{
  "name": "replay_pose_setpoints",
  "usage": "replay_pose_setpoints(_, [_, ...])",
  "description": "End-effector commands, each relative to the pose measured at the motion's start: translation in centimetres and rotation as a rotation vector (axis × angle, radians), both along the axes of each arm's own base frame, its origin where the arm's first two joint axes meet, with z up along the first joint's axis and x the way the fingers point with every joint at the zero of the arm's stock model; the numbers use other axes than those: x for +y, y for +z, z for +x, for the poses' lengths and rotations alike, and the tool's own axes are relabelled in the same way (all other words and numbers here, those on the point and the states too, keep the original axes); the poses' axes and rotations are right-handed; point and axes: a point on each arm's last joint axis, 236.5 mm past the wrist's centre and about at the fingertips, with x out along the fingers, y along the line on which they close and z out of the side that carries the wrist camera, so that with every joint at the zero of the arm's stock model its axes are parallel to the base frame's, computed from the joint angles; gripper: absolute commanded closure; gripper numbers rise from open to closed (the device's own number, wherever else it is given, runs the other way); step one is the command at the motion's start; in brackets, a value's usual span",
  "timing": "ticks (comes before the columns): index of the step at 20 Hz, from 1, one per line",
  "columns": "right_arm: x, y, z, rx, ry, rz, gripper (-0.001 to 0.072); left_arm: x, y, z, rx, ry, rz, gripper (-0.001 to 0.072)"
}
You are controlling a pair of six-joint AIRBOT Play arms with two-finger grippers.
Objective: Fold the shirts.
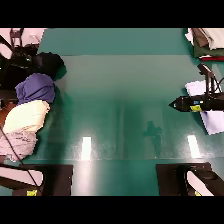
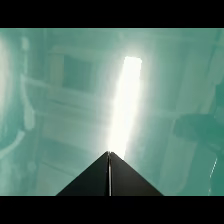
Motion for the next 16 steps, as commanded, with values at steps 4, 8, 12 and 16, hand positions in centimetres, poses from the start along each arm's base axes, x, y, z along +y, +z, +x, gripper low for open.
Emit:
replay_pose_setpoints(4, [0.1,-0.1,-0.3,0.011,0.008,0.001,0.0687,1.8,-5.2,4.8,-0.002,0.015,0.036,0.0197])
replay_pose_setpoints(8, [0.1,-0.1,-0.2,0.008,0.006,0.0,0.0687,1.9,-7.3,5.3,0.009,0.016,0.034,0.0198])
replay_pose_setpoints(12, [0.0,0.0,-0.2,0.005,0.004,0.0,0.0687,1.7,-8.3,5.4,0.02,-0.01,0.053,0.0366])
replay_pose_setpoints(16, [0.0,0.0,-0.1,0.004,0.003,0.0,0.0687,1.4,-7.2,5.3,0.025,-0.013,0.038,0.0681])
